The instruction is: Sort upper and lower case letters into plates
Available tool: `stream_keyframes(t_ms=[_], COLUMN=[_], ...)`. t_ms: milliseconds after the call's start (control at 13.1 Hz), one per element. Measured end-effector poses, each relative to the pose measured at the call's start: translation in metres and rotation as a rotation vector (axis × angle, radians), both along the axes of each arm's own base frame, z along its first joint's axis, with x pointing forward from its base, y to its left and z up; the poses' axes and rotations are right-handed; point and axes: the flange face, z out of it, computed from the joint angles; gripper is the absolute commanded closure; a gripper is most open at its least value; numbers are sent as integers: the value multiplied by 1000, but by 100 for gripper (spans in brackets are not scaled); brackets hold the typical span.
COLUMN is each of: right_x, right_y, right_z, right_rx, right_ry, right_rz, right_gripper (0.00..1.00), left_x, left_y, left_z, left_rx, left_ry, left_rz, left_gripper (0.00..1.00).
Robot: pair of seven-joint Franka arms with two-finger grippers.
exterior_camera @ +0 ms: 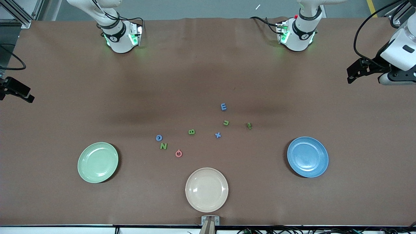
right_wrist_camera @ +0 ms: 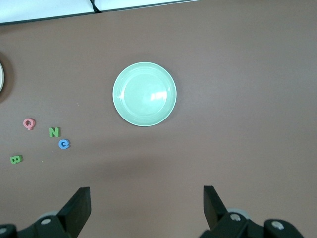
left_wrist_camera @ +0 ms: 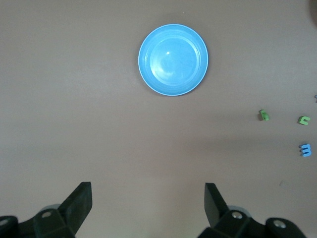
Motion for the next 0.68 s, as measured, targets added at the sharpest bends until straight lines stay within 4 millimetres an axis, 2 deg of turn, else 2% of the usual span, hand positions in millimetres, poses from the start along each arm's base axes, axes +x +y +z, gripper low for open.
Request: stream_keyframes(t_ms=[304,457,533,685], right_x=[0,0,0,0], right_y=[0,0,0,0], right_z=[0,0,0,0], right_rx=[0,0,0,0], right_ry=[0,0,0,0], right_rz=[0,0,0,0], right_gripper=[0,0,0,0], left_x=[5,17,25,46], left_y=[0,-8,-20,-62], left_z=[-4,-17,-32,-75], left_rx=[-1,-4,-6,-18], left_ry=[12,46,69,93], left_rz=[1,-11,-22,-14], left_gripper=[0,0,0,0])
